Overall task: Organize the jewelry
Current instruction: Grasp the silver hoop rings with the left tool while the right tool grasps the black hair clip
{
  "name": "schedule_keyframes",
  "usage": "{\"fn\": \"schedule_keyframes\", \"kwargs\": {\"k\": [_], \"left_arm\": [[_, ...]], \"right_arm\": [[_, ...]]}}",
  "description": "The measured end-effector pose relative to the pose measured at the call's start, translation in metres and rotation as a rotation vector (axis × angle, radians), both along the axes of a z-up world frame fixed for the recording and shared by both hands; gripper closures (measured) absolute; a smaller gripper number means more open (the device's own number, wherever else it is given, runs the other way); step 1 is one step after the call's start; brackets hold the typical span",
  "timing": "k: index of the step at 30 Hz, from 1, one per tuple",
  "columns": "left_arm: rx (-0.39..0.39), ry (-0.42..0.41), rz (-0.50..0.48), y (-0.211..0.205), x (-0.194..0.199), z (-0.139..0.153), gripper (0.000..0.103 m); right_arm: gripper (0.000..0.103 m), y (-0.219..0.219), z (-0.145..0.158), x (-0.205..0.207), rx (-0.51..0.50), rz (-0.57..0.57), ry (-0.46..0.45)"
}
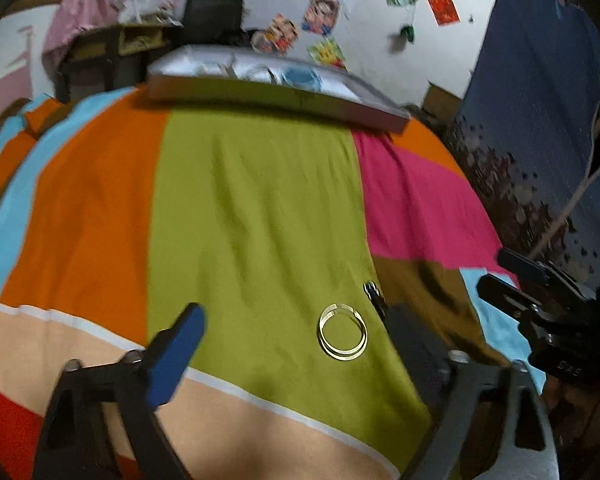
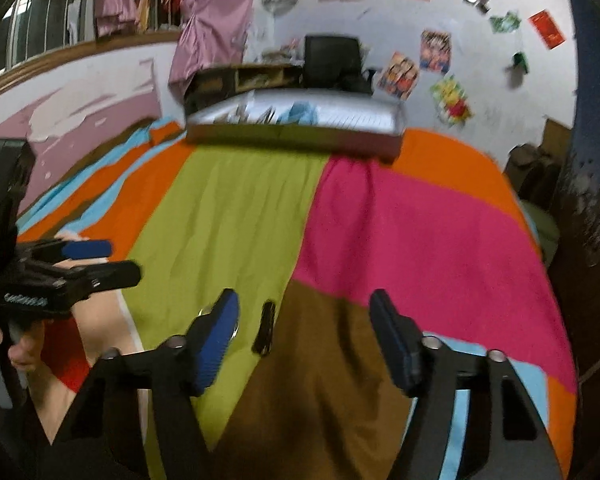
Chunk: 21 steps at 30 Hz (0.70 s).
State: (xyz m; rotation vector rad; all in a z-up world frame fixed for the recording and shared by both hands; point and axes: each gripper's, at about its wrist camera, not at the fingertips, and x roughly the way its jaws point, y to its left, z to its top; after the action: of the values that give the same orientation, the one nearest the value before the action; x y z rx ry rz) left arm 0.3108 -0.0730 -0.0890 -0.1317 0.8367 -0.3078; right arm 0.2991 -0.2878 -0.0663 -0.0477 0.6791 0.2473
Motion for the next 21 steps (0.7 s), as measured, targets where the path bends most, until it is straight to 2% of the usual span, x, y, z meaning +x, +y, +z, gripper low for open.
{"fn": "schedule_keyframes", "kwargs": {"k": [3,7,15,21], "left_arm": [[-0.02,0.046,-0.04,-0.004,0.006,-0.013,0.034],[-0.044,0.099,-0.107,-0.013,0.013,-0.027,0.046],[-0.022,0.19,-0.178,-0.03,0.027,-0.051,0.07],[-0.075,0.247,-0.176,-0.033,0.044,-0.061,0.074]], "right_arm": [[0.056,0.004,-0.016,0.005,0.002,0.038,0.047],[0.063,0.014,-0.034,0.011,0.005,0.085,0.101],[0.076,0.028,-0.058,0.021,-0.001,0.124,0.172],[0.076,0.026,-0.068,0.031,0.026,0.125,0.201]]}}
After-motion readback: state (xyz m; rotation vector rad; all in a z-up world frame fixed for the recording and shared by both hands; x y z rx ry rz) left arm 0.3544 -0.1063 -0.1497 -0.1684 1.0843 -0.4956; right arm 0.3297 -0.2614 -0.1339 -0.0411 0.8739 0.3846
